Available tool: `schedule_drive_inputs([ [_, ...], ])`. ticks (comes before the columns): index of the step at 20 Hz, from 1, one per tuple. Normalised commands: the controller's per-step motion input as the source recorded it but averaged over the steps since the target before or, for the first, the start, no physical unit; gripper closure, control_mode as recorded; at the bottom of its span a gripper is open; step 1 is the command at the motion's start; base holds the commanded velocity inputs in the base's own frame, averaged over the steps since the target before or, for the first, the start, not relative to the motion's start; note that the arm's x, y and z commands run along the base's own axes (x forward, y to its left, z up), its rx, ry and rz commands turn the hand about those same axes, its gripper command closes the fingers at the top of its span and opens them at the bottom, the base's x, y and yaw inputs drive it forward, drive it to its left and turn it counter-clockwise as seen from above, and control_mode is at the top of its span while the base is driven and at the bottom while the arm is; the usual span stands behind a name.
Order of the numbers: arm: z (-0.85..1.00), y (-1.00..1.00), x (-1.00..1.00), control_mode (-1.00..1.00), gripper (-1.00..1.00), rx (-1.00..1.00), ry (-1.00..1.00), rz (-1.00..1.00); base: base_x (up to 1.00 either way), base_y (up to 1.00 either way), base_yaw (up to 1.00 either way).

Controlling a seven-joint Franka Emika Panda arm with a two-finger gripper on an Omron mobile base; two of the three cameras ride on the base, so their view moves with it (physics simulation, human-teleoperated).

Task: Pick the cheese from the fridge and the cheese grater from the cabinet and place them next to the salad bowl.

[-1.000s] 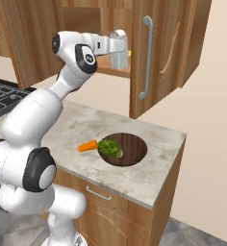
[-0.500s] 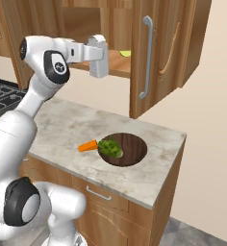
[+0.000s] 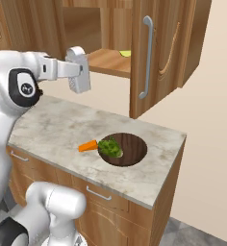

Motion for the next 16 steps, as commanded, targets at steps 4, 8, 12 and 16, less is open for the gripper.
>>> schedule_drive_inputs([
  [4,-0.79,0.03,-0.56,-1.00,1.00,0.06,-0.01,-0.18,0.00,0.00,0.00],
  [8,-0.79,0.00,-0.44,-1.00,1.00,0.17,-0.07,-0.24,0.00,0.00,0.00],
  [12,-0.80,0.06,-0.13,-1.00,1.00,0.23,-0.08,-0.33,0.00,0.00,0.00],
  [16,-0.68,0.31,-0.24,-1.00,1.00,0.20,-0.16,-0.33,0.00,0.00,0.00],
])
